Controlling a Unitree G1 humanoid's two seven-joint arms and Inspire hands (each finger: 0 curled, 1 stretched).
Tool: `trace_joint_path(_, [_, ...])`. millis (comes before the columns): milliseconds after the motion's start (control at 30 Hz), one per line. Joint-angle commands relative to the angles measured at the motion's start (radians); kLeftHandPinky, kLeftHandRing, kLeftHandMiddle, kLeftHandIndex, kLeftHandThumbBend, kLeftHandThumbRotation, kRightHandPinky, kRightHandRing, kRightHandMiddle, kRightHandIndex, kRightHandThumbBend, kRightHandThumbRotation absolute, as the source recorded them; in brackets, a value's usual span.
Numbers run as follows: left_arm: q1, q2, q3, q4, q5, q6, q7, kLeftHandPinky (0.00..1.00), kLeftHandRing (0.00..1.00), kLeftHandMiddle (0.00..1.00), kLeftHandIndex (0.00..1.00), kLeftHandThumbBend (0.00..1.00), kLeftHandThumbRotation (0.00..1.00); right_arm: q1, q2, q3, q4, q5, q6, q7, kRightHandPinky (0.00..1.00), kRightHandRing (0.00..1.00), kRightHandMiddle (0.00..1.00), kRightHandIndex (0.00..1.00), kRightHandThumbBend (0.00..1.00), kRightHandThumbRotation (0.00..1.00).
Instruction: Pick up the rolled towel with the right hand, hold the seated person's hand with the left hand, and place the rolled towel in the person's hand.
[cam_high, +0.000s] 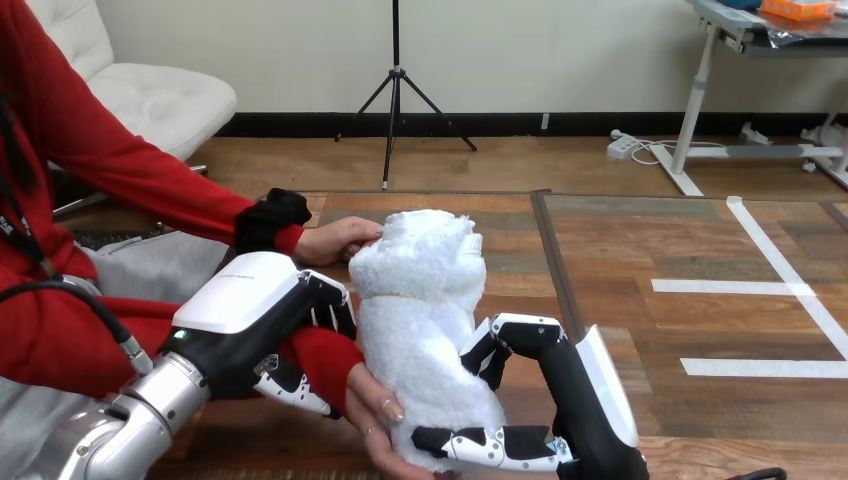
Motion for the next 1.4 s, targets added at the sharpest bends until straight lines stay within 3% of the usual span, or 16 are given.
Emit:
trace_joint_path(0, [-0.135, -0.050, 0.003, -0.046, -0.010, -0.039, 0.058, 0.41, 0.45, 0.49, 0.51, 0.85, 0.13, -0.075, 0.048, 0.024, -0.021, 0.010, -0.035, 0.014, 0.31, 0.33, 0.37, 0.36, 0.81, 0.00])
trace_joint_path(467, [-0.112, -0.040, 0.008, -0.063, 0.014, -0.043, 0.093, 0.55, 0.60, 0.67, 0.72, 0.91, 0.23, -0.070, 0.046, 0.012, -0.023, 0.043, 0.013, 0.033, 0.51, 0.53, 0.54, 0.56, 0.87, 0.00])
trace_joint_path(900, [-0.085, -0.037, 0.011, -0.076, 0.008, -0.041, 0.099, 0.68, 0.77, 0.83, 0.88, 0.96, 0.30, -0.063, 0.031, -0.005, -0.039, 0.081, 0.054, 0.060, 0.68, 0.73, 0.74, 0.77, 0.81, 0.00])
trace_joint_path(1233, [-0.066, -0.036, 0.010, -0.077, 0.010, -0.044, 0.112, 0.78, 0.86, 0.90, 0.95, 0.99, 0.37, -0.067, 0.017, -0.021, -0.036, 0.158, 0.063, 0.129, 0.76, 0.78, 0.81, 0.85, 0.77, 0.00])
trace_joint_path(1367, [-0.056, -0.037, 0.010, -0.081, 0.011, -0.040, 0.116, 0.81, 0.88, 0.92, 0.97, 1.00, 0.40, -0.067, 0.009, -0.034, -0.039, 0.162, 0.075, 0.141, 0.77, 0.78, 0.81, 0.86, 0.76, 0.00])
